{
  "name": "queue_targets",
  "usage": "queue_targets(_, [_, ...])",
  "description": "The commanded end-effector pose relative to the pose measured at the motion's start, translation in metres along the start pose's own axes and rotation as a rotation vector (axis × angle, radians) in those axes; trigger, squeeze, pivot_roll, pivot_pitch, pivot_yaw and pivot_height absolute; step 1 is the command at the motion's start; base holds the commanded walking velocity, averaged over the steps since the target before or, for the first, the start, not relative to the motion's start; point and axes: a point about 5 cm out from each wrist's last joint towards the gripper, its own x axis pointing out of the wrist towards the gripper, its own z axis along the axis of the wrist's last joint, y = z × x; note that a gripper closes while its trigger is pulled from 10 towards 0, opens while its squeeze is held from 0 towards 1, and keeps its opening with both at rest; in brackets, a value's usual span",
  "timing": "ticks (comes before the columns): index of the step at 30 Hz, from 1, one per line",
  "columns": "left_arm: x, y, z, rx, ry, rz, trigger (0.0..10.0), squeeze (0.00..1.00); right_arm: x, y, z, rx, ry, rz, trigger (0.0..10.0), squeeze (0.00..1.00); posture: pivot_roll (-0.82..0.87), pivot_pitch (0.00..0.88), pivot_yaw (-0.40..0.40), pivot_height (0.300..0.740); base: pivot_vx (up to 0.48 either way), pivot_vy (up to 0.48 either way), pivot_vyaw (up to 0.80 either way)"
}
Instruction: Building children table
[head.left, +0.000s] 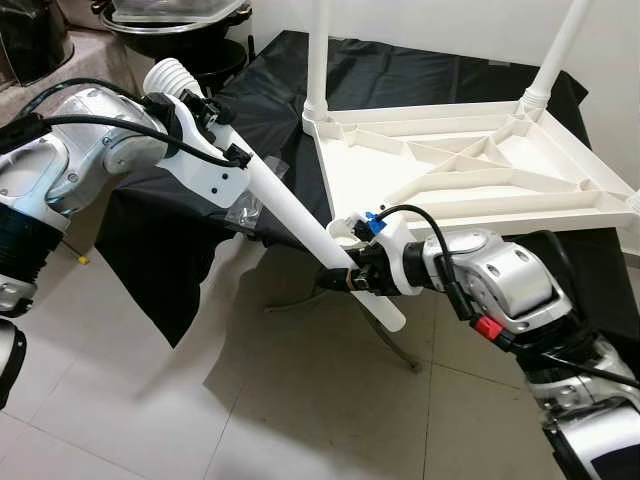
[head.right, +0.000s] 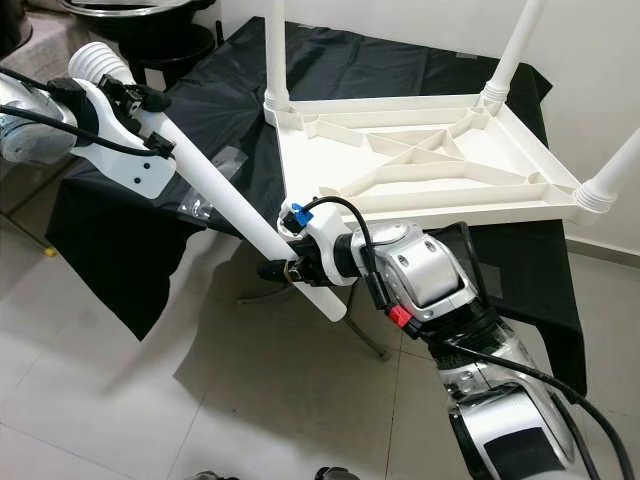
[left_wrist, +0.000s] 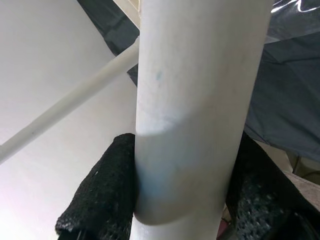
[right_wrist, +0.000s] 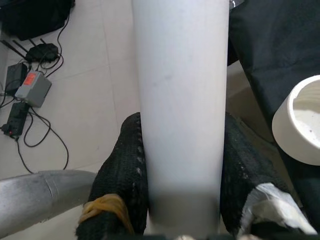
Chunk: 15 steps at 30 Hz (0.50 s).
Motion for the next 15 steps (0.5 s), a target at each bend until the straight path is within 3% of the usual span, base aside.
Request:
queue_targets(1, [0.001,0.004,0.001,-0.002,-0.012,0.022,0.0,0.00,-0.003,0.002,0.008,-0.015,-0.052,0.004,0.0,0.00,0.02,0.145,-0.051,0.740,0.000,0.000,0.00])
queue_targets(2, [0.001,0.004,0.001,-0.002,-0.012,0.022,0.0,0.00,-0.003,0.002,0.008,-0.015,-0.052,0.004,0.0,0.00,0.02,0.145,-0.051,0.740,0.000,0.000,0.00])
queue_targets(3, [0.002,0.005,0.000,-0.010,-0.008,0.031,0.0,0.00,-0.005,0.001,0.012,-0.033,-0.092,-0.002,10.0,0.00,0.02,0.145,-0.052,0.740,0.000,0.000,0.00])
queue_targets(4, [0.001,0.005,-0.001,-0.012,-0.003,0.033,0.0,0.00,-0.007,0.000,0.016,-0.025,-0.129,-0.001,10.0,1.00,0.02,0.144,-0.051,0.740,0.000,0.000,0.00])
queue_targets(8, [0.000,0.004,-0.004,-0.021,0.012,0.037,0.0,0.00,-0.014,-0.002,0.025,-0.031,-0.217,0.015,10.0,1.00,0.02,0.144,-0.052,0.740,0.000,0.000,0.00])
queue_targets(11, [-0.004,0.001,-0.016,-0.053,0.056,0.043,0.0,0.00,-0.040,-0.006,0.041,-0.061,-0.396,0.044,10.0,1.00,0.03,0.143,-0.052,0.740,0.000,0.000,0.00])
queue_targets(13, [-0.006,0.001,-0.019,-0.056,0.067,0.045,0.0,0.00,-0.047,-0.006,0.043,-0.077,-0.433,0.057,10.0,1.00,0.03,0.143,-0.052,0.740,0.000,0.000,0.00])
queue_targets(15, [-0.013,-0.003,-0.032,-0.086,0.124,0.038,0.0,0.00,-0.074,-0.011,0.048,-0.115,-0.542,0.063,10.0,1.00,0.03,0.143,-0.053,0.740,0.000,0.000,0.00])
